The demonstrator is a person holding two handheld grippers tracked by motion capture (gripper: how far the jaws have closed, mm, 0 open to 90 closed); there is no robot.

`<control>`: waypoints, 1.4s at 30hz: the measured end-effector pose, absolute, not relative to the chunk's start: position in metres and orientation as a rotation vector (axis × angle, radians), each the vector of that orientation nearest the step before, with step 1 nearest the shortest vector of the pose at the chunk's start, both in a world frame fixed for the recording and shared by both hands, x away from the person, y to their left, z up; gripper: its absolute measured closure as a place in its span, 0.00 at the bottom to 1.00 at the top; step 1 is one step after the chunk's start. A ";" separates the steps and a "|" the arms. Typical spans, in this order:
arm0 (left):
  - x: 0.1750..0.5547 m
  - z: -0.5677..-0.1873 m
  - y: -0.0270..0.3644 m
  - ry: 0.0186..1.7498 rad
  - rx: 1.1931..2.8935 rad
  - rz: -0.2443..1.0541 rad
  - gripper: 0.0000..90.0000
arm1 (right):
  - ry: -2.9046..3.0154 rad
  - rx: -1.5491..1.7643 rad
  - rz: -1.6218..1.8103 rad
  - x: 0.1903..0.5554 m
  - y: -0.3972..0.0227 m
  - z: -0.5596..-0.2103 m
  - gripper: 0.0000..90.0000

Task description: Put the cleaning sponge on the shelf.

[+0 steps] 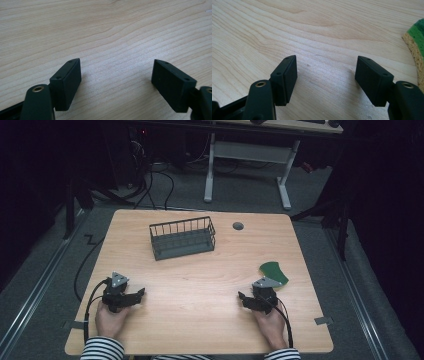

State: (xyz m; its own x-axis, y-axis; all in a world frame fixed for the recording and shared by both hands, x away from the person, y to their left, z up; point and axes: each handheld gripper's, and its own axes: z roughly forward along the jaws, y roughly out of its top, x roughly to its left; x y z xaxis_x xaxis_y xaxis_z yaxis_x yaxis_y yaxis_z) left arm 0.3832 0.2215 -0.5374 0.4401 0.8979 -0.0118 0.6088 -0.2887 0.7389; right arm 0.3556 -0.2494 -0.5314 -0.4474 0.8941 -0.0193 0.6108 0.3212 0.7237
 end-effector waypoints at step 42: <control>0.384 -0.532 0.215 1.254 2.039 0.496 0.27 | 2.218 1.381 0.984 0.364 -0.251 -0.516 0.48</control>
State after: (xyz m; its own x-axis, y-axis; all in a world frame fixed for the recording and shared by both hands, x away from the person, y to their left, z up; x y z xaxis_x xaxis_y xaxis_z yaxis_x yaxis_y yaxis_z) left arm 0.3842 0.2152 -0.5321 0.4623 0.8862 -0.0300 0.6258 -0.3021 0.7191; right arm 0.3640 -0.2506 -0.5158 -0.4650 0.8828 0.0666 0.6417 0.2843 0.7124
